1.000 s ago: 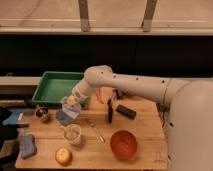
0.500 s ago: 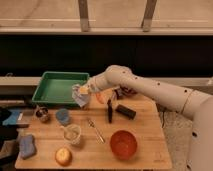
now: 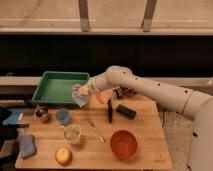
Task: Place towel in tray
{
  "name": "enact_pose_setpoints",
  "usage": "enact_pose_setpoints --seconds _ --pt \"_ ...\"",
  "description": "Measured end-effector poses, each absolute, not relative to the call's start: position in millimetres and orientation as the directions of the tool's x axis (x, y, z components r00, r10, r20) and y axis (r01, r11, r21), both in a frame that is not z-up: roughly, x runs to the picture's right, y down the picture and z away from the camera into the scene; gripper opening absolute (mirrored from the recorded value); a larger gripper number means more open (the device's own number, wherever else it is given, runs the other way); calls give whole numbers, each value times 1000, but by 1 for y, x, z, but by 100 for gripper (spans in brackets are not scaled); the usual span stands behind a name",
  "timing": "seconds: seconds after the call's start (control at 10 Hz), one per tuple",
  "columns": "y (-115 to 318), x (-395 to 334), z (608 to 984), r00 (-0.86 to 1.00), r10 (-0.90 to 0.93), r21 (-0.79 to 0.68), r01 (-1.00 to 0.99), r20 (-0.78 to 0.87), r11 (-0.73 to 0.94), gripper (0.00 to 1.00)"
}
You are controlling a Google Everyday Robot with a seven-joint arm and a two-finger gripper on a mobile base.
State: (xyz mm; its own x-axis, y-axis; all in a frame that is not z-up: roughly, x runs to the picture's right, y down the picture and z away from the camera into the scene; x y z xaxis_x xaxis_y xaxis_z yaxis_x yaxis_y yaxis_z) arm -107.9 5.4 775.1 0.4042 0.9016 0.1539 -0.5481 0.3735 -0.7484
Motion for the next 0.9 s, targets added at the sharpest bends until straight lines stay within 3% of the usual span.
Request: enact_pose_setpoints --seconds 0.4,0.9 --pt "4 -100 783 414 896 -741 -548 163 388 0" --pt "-29 -167 822 479 862 -750 -506 166 426 0"
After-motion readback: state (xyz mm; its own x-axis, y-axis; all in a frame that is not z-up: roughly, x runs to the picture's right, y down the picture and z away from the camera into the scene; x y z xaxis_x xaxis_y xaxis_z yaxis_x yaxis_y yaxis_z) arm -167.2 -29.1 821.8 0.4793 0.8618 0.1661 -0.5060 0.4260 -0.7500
